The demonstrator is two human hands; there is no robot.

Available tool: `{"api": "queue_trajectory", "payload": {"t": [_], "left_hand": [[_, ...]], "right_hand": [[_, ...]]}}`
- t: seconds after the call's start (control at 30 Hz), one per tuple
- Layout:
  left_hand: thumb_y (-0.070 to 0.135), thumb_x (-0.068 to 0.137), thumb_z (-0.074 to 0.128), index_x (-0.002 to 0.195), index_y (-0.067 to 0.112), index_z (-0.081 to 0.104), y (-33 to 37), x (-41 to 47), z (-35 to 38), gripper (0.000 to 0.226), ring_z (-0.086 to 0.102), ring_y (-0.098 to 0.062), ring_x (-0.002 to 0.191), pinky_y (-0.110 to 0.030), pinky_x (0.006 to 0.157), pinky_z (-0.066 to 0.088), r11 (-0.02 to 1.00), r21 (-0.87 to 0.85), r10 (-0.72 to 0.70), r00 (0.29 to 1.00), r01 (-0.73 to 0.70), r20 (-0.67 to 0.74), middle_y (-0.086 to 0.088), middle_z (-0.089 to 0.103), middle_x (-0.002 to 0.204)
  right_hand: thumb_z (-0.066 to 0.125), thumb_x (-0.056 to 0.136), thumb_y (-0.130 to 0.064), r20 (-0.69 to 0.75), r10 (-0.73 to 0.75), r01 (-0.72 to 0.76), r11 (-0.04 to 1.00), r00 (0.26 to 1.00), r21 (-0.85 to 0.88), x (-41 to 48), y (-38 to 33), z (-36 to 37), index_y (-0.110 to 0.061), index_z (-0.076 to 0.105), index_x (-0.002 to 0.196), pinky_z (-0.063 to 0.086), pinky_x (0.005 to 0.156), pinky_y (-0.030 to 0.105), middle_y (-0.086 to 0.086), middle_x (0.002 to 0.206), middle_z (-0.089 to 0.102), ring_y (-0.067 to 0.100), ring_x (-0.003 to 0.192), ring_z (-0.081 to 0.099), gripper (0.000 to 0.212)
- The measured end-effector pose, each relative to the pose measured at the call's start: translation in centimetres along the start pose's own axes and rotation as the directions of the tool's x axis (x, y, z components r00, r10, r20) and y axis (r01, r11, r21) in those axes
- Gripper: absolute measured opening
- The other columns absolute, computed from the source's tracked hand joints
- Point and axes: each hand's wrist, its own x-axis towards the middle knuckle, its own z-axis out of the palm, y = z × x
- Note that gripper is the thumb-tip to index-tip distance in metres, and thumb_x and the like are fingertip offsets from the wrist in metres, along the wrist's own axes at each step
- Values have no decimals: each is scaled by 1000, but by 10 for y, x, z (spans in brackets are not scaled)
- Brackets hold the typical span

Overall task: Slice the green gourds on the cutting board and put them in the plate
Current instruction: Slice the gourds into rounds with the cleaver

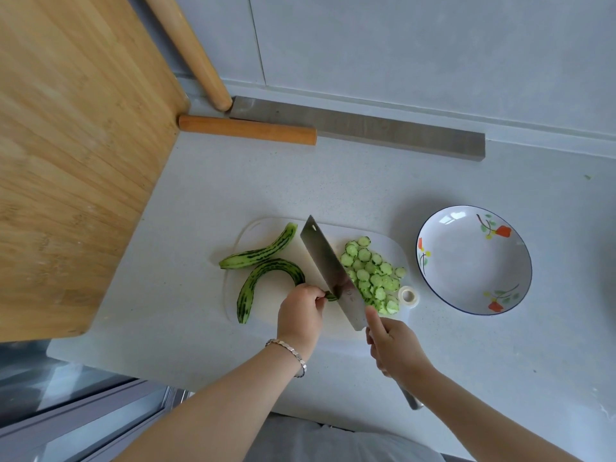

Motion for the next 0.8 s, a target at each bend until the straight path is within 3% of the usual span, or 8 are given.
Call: {"api": "queue_trajectory", "payload": {"t": [0.13, 0.47, 0.8], "left_hand": [[13, 89, 59, 93, 8, 71, 4, 1, -2, 14, 61, -20, 80, -20, 63, 39, 999, 30, 25, 1000, -25, 6, -6, 67, 92], [12, 89, 58, 97, 10, 71, 5, 3, 2, 15, 62, -17, 85, -20, 71, 44, 1000, 8, 15, 1000, -15, 12, -5, 67, 96], [14, 91, 56, 99, 11, 71, 5, 2, 2, 17, 62, -18, 86, -19, 69, 43, 1000, 25, -9, 1000, 8, 29, -4, 67, 99]], "right_hand": [[40, 92, -53, 18, 29, -31, 994, 999, 108, -5, -2, -8, -12, 40, 61, 24, 40, 19, -1, 47, 33, 11, 37, 26, 52], [36, 90, -59, 0, -88, 88, 992, 996, -92, -14, -3, -6, -13, 39, 65, 28, 56, 30, 6, 58, 36, 18, 55, 31, 52], [35, 92, -54, -31, -85, 75, 968, 996, -237, -7, -1, 2, -10, 34, 65, 28, 56, 28, 7, 62, 36, 18, 56, 31, 52]]}}
